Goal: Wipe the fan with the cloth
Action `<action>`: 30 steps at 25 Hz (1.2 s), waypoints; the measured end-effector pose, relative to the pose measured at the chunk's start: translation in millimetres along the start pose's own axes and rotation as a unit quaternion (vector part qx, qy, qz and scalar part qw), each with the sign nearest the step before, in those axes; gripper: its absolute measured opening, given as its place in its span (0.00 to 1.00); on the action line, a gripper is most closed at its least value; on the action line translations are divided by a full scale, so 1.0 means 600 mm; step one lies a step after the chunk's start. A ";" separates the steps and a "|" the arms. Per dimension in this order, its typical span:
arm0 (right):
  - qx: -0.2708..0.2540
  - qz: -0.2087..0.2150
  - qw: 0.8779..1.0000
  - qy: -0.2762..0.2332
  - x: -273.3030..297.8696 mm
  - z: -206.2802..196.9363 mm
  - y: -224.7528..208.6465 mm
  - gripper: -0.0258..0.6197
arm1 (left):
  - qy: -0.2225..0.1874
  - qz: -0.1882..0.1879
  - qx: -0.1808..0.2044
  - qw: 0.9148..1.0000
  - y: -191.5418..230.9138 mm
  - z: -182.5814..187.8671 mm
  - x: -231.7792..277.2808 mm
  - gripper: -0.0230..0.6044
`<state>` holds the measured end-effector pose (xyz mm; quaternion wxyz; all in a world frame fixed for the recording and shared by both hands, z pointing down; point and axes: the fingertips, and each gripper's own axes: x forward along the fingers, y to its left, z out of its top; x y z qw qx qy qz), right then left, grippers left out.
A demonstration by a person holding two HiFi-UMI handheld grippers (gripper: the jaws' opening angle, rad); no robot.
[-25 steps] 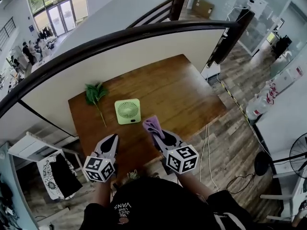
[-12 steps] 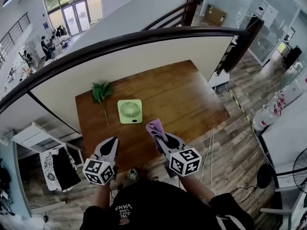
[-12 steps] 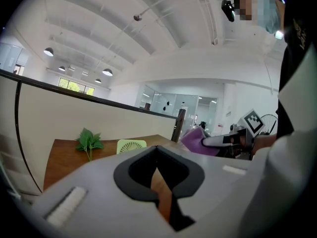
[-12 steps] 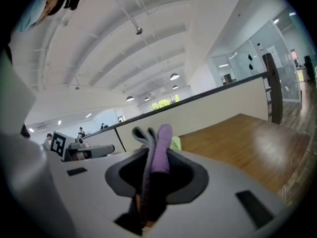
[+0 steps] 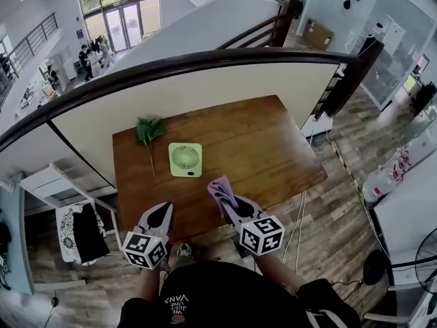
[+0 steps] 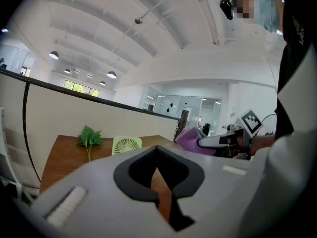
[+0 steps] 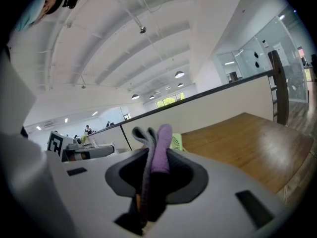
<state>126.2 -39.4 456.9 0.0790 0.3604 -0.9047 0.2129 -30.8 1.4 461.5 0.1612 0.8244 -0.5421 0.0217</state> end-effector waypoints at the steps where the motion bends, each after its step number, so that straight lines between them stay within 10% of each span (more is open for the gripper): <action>1: -0.001 0.003 1.000 0.001 -0.002 -0.001 0.000 0.20 | -0.001 0.003 -0.001 1.000 -0.005 -0.002 -0.002 0.06; 30: -0.002 0.027 1.000 0.006 -0.022 -0.017 -0.001 0.20 | 0.003 0.013 -0.001 1.000 -0.059 -0.030 -0.008 0.06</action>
